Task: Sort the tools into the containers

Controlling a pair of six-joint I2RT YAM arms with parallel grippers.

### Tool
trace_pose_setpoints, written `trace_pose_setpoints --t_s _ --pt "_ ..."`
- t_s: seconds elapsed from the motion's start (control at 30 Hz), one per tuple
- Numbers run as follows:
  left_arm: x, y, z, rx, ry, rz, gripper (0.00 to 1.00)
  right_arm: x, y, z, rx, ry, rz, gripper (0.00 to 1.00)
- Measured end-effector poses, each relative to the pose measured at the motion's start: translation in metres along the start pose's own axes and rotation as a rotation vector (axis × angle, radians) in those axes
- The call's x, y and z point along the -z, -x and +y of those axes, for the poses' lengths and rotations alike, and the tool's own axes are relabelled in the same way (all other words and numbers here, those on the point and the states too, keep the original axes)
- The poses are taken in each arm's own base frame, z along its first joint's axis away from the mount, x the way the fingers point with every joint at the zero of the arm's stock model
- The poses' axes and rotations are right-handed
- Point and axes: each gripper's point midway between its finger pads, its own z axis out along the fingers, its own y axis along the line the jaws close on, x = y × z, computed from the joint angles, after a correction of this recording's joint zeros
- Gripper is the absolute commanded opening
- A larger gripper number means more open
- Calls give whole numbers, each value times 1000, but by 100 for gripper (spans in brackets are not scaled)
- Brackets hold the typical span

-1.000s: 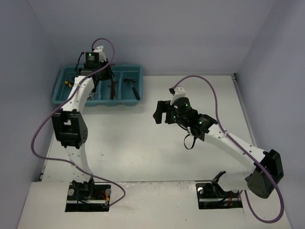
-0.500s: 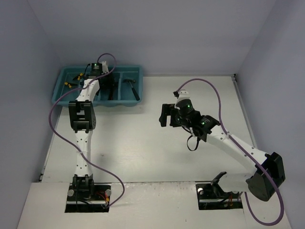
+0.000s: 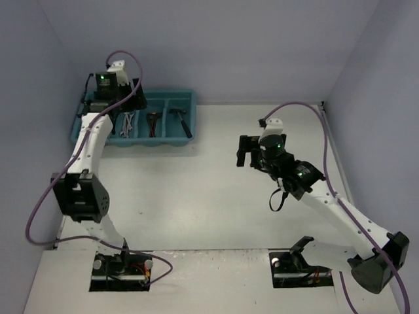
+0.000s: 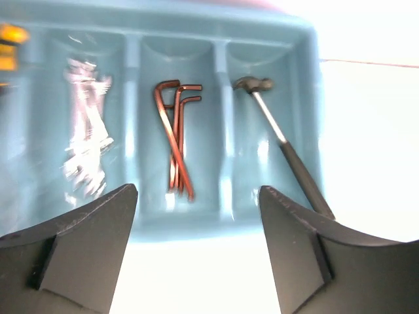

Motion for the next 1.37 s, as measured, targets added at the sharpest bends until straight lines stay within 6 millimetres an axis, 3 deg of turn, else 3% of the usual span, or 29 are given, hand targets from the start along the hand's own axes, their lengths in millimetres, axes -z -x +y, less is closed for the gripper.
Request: trace_pose_setpoints --t_s 0.1,0.23,0.37,0.47,0.53,0.63,0.77,1.03,1.37 --pt "98 21 -11 -38 19 -140 77 26 29 -13 -10 -30 -111 100" --pt "210 16 -11 -77 74 -278 78 70 70 -35 -47 -80 -279 100" --pt "284 -16 -2 -80 140 -343 79 105 96 -61 -78 -168 -402 100" --pt "320 -50 9 -72 195 -358 80 120 102 -79 -77 -245 -449 100" --pt "327 -74 15 -72 216 -343 81 124 103 -88 -65 -296 -457 100" --pt "320 -114 28 -72 254 -260 83 123 101 -95 -34 -341 -447 100" --pt "305 -144 40 -73 299 -163 85 115 99 -93 4 -355 -419 100" --pt "295 -157 47 -59 334 -114 91 84 87 -80 62 -331 -338 100" --pt "288 -157 47 -25 343 -95 92 78 87 -69 64 -279 -334 100"
